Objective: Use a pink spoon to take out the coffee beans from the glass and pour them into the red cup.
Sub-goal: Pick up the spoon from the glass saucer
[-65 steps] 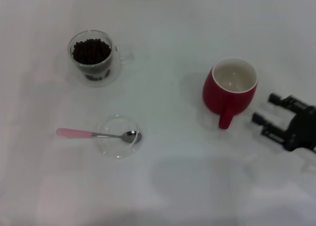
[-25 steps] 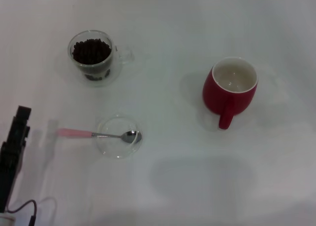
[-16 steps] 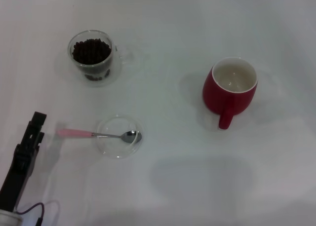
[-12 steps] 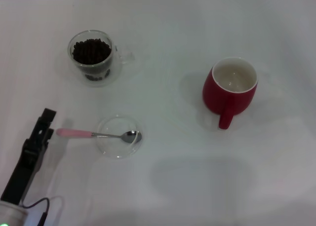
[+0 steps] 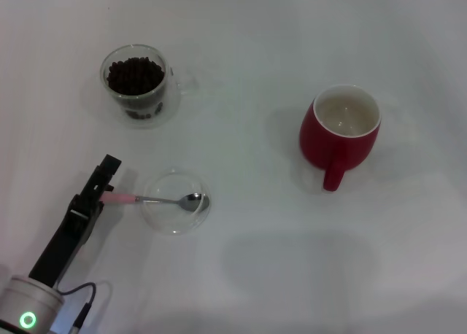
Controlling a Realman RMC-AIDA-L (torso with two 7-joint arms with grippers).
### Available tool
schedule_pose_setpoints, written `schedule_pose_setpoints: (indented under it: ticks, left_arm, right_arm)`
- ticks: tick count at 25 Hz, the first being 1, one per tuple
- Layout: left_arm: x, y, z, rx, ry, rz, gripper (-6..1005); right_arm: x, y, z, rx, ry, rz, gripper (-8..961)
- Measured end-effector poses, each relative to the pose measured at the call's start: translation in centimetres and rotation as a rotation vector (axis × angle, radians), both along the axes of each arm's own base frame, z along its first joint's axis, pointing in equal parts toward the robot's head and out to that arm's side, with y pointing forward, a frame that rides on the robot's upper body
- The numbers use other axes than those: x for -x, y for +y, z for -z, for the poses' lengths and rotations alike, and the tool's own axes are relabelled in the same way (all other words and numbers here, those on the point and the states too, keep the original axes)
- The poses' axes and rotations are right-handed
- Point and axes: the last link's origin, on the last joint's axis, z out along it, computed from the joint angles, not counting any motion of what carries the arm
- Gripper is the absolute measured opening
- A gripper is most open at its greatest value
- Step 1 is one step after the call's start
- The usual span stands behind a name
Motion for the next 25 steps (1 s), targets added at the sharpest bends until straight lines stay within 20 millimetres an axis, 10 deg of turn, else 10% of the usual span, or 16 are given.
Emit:
schedule_pose_setpoints:
  ticks: [25]
  left_arm:
    - [-0.7, -2.1, 0.6, -0.001, 0.049, 0.047, 719]
  right_arm:
    - [-0.8, -1.1, 0.5, 0.001, 0.015, 0.033, 697]
